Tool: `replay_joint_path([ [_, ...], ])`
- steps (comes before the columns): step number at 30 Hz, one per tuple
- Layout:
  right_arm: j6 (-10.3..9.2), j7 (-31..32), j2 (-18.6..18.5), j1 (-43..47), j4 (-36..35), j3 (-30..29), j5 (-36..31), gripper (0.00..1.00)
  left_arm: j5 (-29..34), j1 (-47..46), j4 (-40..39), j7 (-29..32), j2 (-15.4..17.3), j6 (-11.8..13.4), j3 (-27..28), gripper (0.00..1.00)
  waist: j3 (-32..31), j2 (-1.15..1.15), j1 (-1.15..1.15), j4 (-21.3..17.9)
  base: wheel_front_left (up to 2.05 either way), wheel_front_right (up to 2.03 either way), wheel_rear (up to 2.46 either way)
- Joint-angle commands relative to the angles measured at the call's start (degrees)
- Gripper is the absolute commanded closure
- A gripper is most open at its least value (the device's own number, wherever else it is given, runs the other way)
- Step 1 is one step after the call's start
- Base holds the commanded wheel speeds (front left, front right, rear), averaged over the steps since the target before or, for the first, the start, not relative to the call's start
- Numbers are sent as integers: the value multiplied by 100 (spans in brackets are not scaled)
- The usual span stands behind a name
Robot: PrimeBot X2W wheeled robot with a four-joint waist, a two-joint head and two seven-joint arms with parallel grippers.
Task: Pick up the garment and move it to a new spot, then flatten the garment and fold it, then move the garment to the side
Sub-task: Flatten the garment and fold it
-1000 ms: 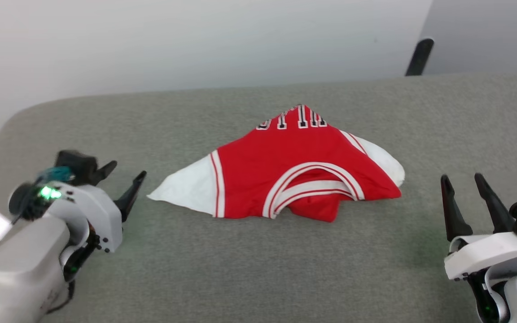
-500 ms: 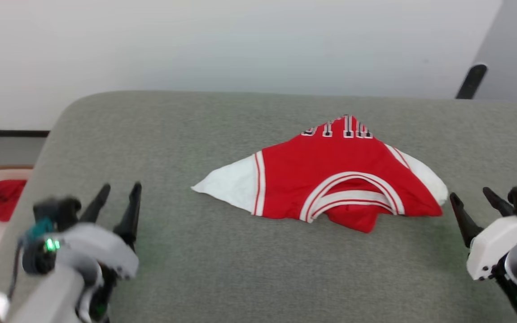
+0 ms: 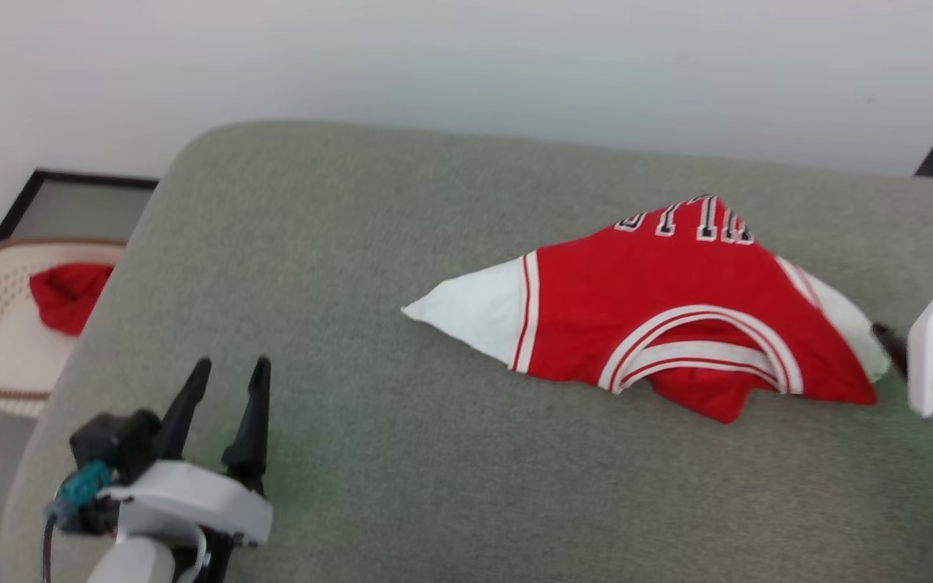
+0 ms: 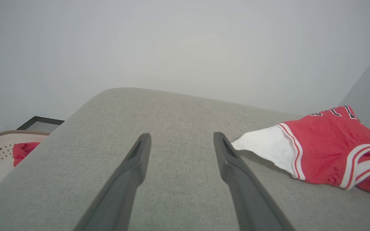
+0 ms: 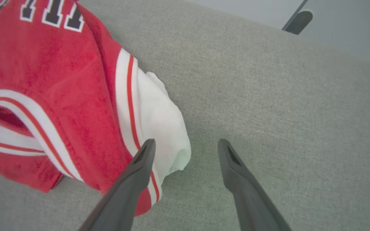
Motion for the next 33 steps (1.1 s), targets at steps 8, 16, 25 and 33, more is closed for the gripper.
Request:
replay_joint_path([
  [8,-8,628,-99,-713,877,167,18,0,357,-462,239,0,-315,-343,176,0,624,0,0,470,0,0,0],
  [16,-8,772,-204,-829,1017,552,233,100,491,-547,405,0,-524,-493,426,0,674,0,0,480,0,0,0],
  [25,-8,65,-440,-1058,864,703,164,100,570,-486,483,0,-608,-546,643,0,614,0,0,289,0,0,0],
  [33,-9,-442,-1028,-1198,422,596,-862,100,553,-396,391,0,-566,-540,737,0,569,0,0,91,0,0,0],
])
